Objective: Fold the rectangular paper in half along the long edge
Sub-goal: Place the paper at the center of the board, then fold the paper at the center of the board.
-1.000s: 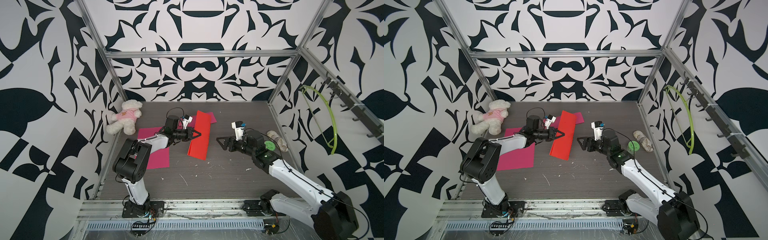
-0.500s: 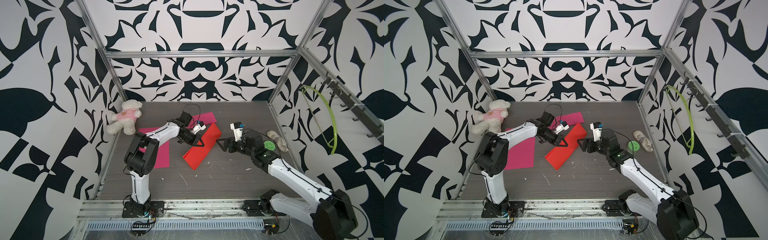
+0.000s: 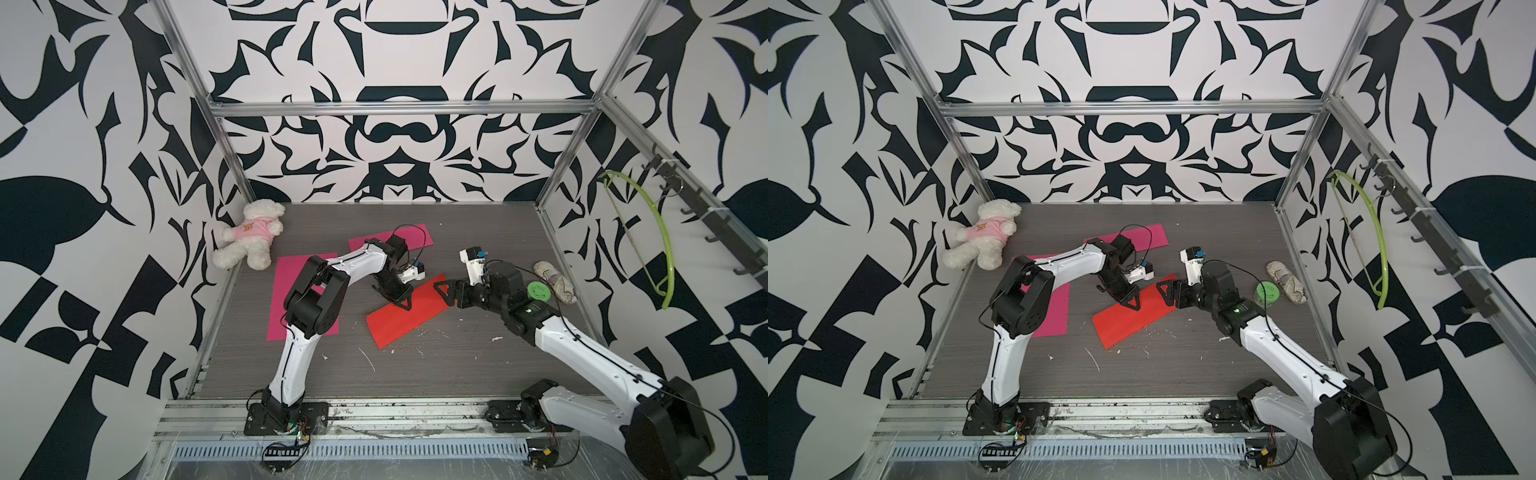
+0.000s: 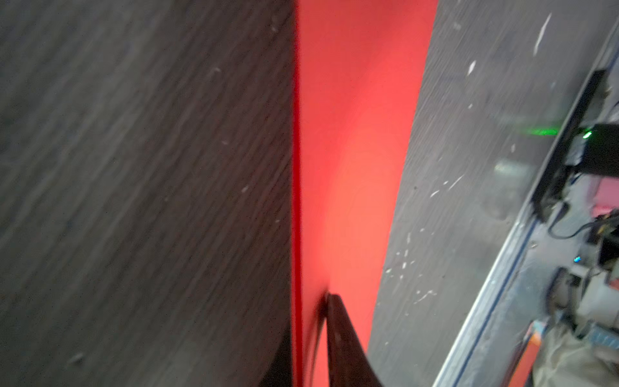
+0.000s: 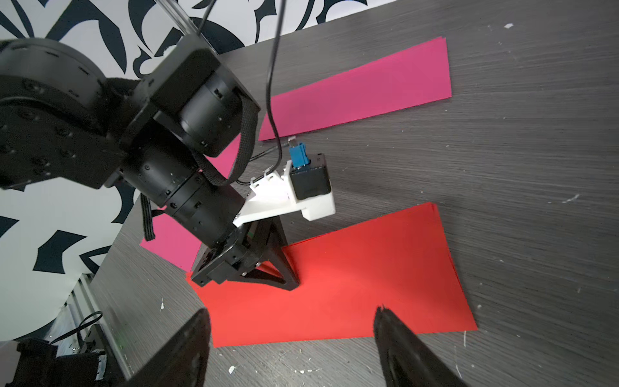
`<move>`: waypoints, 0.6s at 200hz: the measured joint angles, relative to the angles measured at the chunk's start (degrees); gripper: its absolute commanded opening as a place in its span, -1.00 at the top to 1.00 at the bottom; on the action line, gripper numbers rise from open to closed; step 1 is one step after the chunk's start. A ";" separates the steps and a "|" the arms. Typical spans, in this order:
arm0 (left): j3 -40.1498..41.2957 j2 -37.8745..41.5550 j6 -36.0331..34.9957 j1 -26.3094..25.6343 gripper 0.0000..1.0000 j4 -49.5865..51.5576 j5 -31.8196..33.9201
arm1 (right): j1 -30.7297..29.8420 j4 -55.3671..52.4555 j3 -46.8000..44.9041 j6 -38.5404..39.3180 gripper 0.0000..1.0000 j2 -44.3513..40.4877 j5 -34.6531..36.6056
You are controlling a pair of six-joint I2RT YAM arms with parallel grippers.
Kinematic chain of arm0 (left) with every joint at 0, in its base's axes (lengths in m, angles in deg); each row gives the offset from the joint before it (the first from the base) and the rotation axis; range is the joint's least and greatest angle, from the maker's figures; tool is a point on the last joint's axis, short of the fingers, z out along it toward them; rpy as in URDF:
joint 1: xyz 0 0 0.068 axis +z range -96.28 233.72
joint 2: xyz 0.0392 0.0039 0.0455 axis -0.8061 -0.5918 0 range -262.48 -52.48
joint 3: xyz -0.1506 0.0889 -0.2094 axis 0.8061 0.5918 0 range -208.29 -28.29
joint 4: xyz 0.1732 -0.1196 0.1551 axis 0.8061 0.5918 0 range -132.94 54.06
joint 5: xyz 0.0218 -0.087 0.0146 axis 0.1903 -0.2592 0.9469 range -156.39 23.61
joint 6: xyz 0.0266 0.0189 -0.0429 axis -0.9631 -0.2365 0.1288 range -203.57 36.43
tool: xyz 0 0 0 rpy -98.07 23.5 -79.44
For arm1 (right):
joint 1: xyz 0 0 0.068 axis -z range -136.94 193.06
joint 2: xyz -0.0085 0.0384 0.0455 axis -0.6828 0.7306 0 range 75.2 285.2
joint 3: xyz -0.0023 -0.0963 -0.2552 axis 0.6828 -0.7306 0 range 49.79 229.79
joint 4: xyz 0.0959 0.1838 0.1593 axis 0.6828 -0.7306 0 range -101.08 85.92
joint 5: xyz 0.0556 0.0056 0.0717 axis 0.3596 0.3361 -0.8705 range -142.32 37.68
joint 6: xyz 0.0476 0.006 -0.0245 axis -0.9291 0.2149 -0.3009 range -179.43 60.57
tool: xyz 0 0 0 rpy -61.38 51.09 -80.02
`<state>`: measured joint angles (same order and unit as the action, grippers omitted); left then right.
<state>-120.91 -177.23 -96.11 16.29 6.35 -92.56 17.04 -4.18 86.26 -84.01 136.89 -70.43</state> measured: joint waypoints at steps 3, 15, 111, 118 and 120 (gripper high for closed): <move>-0.07 -0.07 0.00 -0.04 0.03 0.09 0.37 | 0.00 -0.07 0.00 0.04 -0.57 0.02 -0.02; -0.37 0.11 0.61 -0.22 -0.30 0.66 0.87 | 0.00 -0.24 -0.04 0.39 -0.57 0.07 0.20; 26.45 25.75 19.02 -2.08 -0.98 -25.55 24.37 | -0.48 -2.64 -0.15 0.26 -0.19 8.98 2.29; 29.03 29.03 21.55 -2.78 -0.98 -28.30 26.75 | -0.79 -2.89 0.22 0.13 -0.18 10.86 2.34; 29.55 29.64 21.99 -2.93 -0.98 -28.89 27.41 | -0.90 -2.99 0.37 0.02 -0.17 11.43 2.36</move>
<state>-91.36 -147.59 -74.12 13.36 -22.54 -65.15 16.15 -7.17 86.63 -83.98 148.32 -68.07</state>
